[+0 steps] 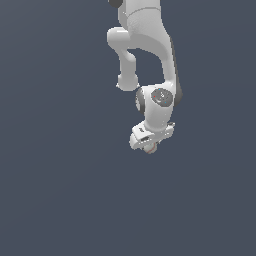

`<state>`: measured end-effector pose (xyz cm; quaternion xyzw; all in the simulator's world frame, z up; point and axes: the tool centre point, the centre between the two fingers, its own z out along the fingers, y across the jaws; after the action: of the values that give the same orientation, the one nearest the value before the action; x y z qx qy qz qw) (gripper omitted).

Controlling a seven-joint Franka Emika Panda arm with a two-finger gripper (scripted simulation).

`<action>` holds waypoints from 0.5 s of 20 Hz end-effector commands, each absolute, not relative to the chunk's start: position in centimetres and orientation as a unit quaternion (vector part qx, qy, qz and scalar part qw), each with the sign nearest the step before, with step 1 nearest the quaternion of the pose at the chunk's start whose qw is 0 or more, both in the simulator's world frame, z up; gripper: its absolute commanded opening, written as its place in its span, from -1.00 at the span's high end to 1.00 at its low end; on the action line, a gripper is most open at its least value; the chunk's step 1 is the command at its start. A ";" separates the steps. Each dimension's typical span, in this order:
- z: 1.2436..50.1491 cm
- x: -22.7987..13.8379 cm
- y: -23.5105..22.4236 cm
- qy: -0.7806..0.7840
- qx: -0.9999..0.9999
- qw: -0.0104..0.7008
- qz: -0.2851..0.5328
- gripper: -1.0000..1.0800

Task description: Pick up the object and move it to a goal position.

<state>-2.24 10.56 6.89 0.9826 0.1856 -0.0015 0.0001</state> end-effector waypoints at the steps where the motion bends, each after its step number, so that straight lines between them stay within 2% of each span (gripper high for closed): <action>1: 8.4 -1.7 10.7 0.186 0.983 0.000 0.000 1.00; 10: 15.9 0.7 11.6 0.186 0.983 0.000 0.000 1.00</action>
<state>0.19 11.42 14.32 0.9825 0.1860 -0.0011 -0.0003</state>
